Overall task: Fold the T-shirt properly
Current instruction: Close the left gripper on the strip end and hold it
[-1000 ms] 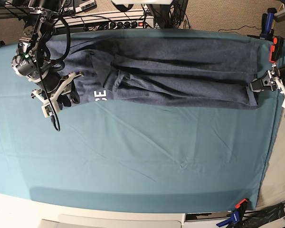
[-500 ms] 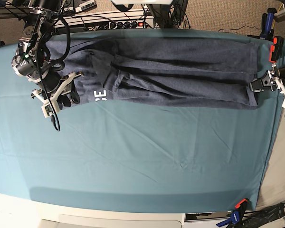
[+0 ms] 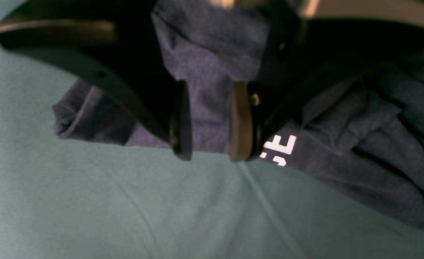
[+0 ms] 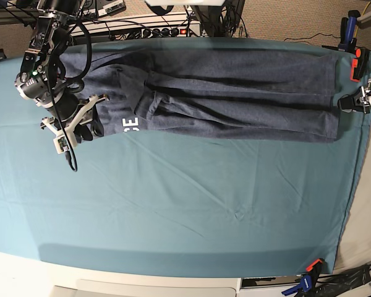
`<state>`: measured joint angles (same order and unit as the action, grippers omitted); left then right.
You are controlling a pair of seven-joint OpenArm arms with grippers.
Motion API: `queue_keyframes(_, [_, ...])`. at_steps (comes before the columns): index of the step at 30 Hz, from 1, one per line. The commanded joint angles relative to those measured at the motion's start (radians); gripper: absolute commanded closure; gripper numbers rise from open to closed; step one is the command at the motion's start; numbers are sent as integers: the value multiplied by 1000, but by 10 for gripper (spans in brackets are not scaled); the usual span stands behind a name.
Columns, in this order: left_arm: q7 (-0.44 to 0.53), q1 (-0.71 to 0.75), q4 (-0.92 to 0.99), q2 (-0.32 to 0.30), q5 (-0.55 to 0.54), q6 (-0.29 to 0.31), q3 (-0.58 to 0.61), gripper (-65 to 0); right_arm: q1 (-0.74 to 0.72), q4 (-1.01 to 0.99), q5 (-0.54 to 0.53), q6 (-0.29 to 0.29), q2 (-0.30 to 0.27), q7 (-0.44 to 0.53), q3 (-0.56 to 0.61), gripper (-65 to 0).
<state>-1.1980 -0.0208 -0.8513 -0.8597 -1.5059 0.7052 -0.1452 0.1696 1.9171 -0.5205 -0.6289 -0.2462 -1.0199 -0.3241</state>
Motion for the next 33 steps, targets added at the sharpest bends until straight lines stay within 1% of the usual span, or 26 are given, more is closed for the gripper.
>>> queue_keyframes(1, [-29, 20, -25, -24, 22, -7, -1, -267, -11, 18, -10, -3, -12, 27, -2, -189])
queue_keyframes(6, [-28, 130, -182, -24, 22, -7, -1, -267, -11, 18, -10, -3, -11, 27, -2, -189])
queue_keyframes(10, [-16, 153, -263, -24, 22, -7, -1, -267, -11, 18, -10, -3, -11, 26, -2, -189])
queue_keyframes(17, [20, 109, -269, -11, 22, -7, -1, -267, -11, 18, -10, -3, -11, 26, -2, -189])
queue_keyframes(29, [47, 73, -267, 73, 22, -7, -1, -267, -11, 18, -10, -3, -11, 26, -2, -189])
queue_keyframes(33, [46, 73, -267, 89, 22, -7, -1, -267, -11, 18, -10, -3, -11, 26, -2, -189])
